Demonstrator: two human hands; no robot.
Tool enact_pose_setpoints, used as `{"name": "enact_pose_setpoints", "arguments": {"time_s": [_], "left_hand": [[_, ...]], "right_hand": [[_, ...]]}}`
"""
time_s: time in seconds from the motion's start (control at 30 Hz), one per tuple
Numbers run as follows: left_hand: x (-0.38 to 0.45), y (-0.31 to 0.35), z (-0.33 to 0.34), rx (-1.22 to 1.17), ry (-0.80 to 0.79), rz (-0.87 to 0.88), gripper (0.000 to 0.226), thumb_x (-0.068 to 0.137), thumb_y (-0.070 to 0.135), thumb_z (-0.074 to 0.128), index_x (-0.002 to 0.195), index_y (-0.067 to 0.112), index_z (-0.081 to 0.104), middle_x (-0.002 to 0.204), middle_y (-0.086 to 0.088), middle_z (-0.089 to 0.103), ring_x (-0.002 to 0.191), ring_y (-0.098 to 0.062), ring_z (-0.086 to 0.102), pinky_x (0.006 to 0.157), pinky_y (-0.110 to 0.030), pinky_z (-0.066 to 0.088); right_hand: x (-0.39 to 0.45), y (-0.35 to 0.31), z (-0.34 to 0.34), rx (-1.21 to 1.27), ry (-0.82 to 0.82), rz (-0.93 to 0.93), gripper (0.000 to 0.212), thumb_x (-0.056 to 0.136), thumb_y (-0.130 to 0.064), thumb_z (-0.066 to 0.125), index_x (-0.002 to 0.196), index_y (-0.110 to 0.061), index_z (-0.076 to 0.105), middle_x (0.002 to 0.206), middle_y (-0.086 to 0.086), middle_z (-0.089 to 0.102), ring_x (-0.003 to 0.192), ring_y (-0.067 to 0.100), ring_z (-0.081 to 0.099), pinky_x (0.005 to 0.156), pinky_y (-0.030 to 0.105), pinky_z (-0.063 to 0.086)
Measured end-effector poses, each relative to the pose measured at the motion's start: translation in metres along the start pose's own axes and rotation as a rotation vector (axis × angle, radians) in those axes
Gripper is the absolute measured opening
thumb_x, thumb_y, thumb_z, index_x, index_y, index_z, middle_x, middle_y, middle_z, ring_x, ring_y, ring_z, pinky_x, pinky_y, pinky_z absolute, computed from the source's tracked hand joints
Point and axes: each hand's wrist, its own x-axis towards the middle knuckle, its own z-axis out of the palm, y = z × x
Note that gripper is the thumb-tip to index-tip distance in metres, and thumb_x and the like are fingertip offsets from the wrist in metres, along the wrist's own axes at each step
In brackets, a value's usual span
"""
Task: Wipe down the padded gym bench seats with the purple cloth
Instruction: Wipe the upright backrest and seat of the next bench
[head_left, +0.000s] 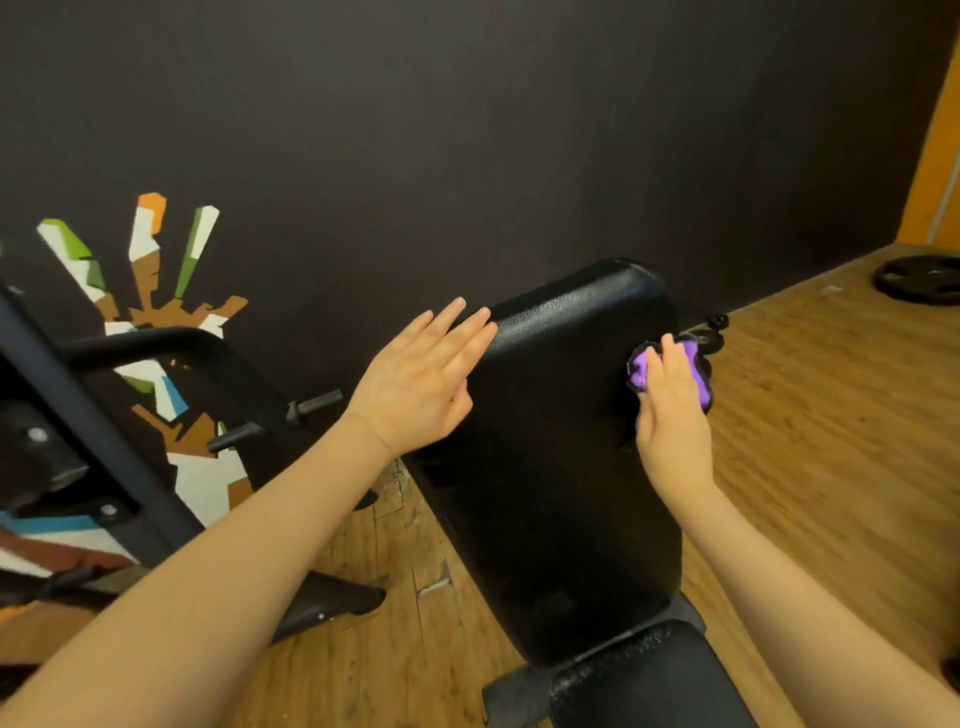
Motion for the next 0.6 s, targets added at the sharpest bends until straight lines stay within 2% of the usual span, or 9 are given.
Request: {"name": "enact_pose_setpoints", "arguments": {"time_s": [0.1,0.23,0.3,0.43,0.6], "left_hand": [[-0.005,0.041,0.007,0.04,0.02,-0.365,0.068,0.085,0.022,0.057,0.147,0.007,0.032,0.154,-0.01,0.032,0.145,-0.028,0.021,0.114,-0.041,0.009],[0.007,0.084,0.01,0.004,0.077,-0.693,0.07,0.091,0.024,0.05,0.151,0.007,0.019,0.16,-0.01,0.014,0.148,-0.026,0.004,0.113,-0.04,-0.005],[0.008,0.095,0.01,-0.002,0.077,-0.759,0.07,0.093,0.025,0.047,0.152,0.006,0.014,0.16,-0.011,0.009,0.148,-0.027,0.002,0.113,-0.04,-0.007],[-0.001,0.111,0.023,-0.001,0.056,-0.767,0.074,0.089,0.025,0.054,0.15,0.002,0.019,0.158,-0.017,0.016,0.146,-0.028,0.005,0.114,-0.044,0.001],[-0.009,0.124,0.057,0.023,0.179,-0.773,0.074,0.087,0.026,0.055,0.148,0.001,0.021,0.156,-0.018,0.019,0.142,-0.026,0.0,0.112,-0.047,0.003]], "right_hand": [[-0.001,-0.003,0.006,-0.046,-0.014,0.043,0.054,0.09,-0.004,0.056,0.14,0.002,0.035,0.15,0.019,0.029,0.139,0.034,0.026,0.112,0.041,0.02],[-0.006,0.011,0.007,-0.133,-0.038,-0.112,0.057,0.08,0.002,0.066,0.132,0.006,0.043,0.141,0.027,0.038,0.13,0.043,0.038,0.103,0.052,0.033],[-0.01,0.016,0.011,-0.177,-0.092,-0.162,0.062,0.073,0.005,0.072,0.129,0.007,0.047,0.137,0.029,0.042,0.124,0.045,0.044,0.099,0.055,0.038],[-0.023,0.019,0.024,-0.231,-0.088,-0.226,0.072,0.057,0.008,0.081,0.123,0.009,0.052,0.13,0.031,0.049,0.116,0.047,0.051,0.09,0.058,0.043],[-0.025,0.024,0.04,-0.173,0.056,-0.263,0.067,0.064,0.009,0.076,0.125,0.007,0.051,0.132,0.029,0.048,0.121,0.045,0.048,0.098,0.053,0.033]]}}
